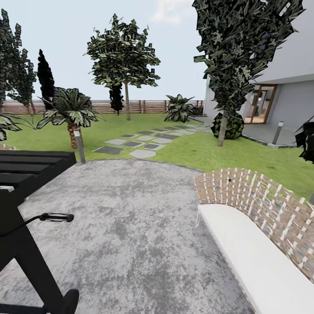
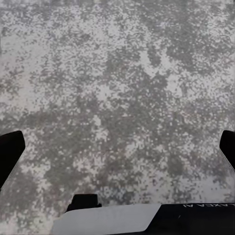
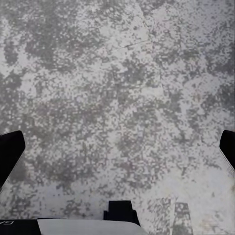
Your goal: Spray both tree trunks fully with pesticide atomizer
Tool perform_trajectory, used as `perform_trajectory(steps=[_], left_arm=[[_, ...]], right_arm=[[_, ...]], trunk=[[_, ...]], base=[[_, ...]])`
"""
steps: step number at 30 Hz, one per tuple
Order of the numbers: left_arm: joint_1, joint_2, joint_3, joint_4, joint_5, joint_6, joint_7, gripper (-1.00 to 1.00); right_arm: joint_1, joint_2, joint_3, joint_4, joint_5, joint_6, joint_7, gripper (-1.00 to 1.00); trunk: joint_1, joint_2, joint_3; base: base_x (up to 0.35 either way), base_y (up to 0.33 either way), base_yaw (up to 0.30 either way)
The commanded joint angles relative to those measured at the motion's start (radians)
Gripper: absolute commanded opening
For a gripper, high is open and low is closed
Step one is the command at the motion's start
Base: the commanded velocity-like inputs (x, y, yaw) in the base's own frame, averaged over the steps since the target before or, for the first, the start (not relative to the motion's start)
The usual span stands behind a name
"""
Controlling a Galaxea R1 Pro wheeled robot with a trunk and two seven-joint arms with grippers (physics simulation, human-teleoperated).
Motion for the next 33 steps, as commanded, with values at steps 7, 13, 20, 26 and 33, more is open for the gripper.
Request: perform_trajectory(steps=[7,13,20,26,33], left_arm=[[0.0,0.0,0.0,-0.001,0.0,-0.001,0.0,1.0],[0.0,0.0,0.0,-0.001,0.0,-0.001,0.0,1.0],[0.0,0.0,0.0,-0.001,0.0,-0.001,0.0,1.0],[0.0,0.0,0.0,-0.001,0.0,-0.001,0.0,1.0],[0.0,0.0,0.0,-0.001,0.0,-0.001,0.0,1.0]], right_arm=[[0.0,0.0,0.0,0.001,-0.001,-0.003,-0.001,1.0],[0.0,0.001,0.0,0.001,0.0,-0.003,-0.001,1.0],[0.0,0.001,0.0,0.001,0.0,-0.003,-0.001,1.0],[0.0,0.002,0.0,0.001,0.0,-0.003,-0.001,1.0],[0.0,0.002,0.0,0.001,0.0,-0.003,-0.001,1.0]], trunk=[[0.001,0.0,-0.001],[0.001,0.0,-0.001],[0.001,0.0,-0.001],[0.001,0.0,-0.001],[0.001,0.0,-0.001]], base=[[0.35,-0.063,0.006],[0.35,-0.128,0.001],[0.35,-0.144,0.0],[0.35,-0.144,0.066],[0.35,-0.074,0.077]])
